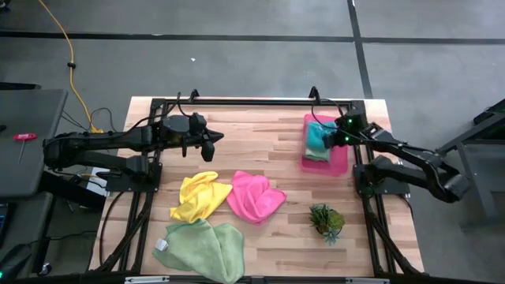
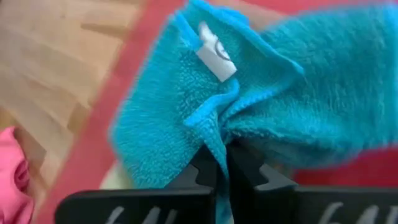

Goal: Fold microfiber towels
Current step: Put the folded blue microfiber cloth into the red bin

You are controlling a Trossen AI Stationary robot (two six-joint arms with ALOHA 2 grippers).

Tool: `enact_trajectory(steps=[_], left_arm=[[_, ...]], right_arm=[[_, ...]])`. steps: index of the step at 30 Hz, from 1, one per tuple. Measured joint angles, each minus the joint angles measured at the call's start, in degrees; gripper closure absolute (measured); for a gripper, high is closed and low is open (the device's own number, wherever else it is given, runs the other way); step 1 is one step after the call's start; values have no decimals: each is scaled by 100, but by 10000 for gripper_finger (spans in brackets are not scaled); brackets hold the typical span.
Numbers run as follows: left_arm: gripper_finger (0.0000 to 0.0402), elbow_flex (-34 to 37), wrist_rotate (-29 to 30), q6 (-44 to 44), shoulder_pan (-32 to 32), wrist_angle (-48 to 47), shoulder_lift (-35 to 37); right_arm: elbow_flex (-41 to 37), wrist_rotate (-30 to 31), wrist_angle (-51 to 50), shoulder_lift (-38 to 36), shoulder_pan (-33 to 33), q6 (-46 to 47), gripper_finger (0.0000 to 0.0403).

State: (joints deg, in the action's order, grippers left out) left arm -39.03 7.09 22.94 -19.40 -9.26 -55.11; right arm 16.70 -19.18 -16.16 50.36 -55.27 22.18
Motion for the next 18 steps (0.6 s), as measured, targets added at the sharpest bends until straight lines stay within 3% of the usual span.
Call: enact_trajectory(steps=[11,16,18], left_arm=[[401,0,-2,3,0,2,0],[401,0,-13,-1,0,2,0],[401,0,-13,-2,0,2,0]], right_arm=[[535,-545,484,-25,8,283,403],[783,-1422,789,-31,5,-78,403],[781,-1542,451,1,11,-266,403]])
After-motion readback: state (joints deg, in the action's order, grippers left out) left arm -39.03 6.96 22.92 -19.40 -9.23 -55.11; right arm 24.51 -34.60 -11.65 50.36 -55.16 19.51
